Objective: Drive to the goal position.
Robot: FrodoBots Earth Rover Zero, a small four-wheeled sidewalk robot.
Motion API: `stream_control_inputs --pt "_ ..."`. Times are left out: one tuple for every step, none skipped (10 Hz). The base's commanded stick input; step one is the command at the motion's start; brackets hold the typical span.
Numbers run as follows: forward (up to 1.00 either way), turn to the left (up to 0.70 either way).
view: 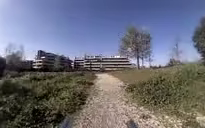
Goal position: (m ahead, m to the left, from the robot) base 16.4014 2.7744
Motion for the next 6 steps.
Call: stream_control_inputs --pt "0.5 0.0" --pt "0.5 0.0" --pt "0.5 0.0" --pt "0.5 0.0" --pt "0.5 0.0" --pt "0.5 0.0"
